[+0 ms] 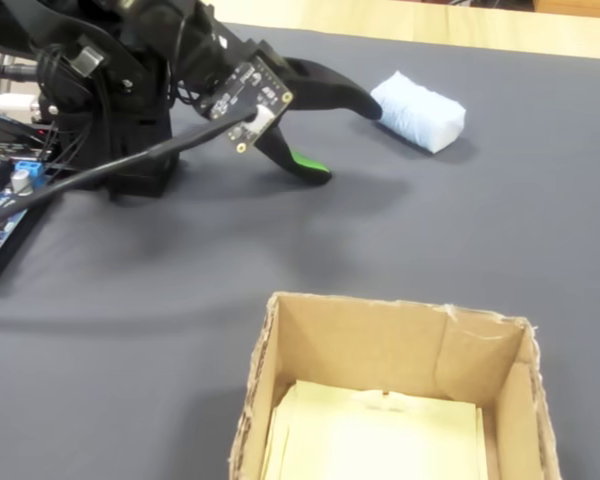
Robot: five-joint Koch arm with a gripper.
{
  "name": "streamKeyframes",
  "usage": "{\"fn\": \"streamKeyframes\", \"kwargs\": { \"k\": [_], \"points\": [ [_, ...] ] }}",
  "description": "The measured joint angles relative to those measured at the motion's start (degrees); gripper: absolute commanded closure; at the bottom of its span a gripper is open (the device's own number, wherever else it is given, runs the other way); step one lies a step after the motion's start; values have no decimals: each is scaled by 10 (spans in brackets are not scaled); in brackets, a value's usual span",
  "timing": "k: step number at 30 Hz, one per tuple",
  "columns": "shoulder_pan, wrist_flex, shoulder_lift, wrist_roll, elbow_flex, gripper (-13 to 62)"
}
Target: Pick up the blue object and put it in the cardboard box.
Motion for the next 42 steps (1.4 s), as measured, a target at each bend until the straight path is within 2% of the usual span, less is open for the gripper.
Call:
{"fn": "streamKeyframes", "kwargs": {
  "k": [12, 17, 28, 32, 42],
  "points": [
    [-33, 185, -9, -1, -94, 163],
    [-58, 227, -52, -2, -155, 163],
    [-111, 258, -197, -2, -311, 163],
    [-142, 307, -276, 1, -440, 163],
    [-171, 313, -407, 13, -488, 163]
  ]
}}
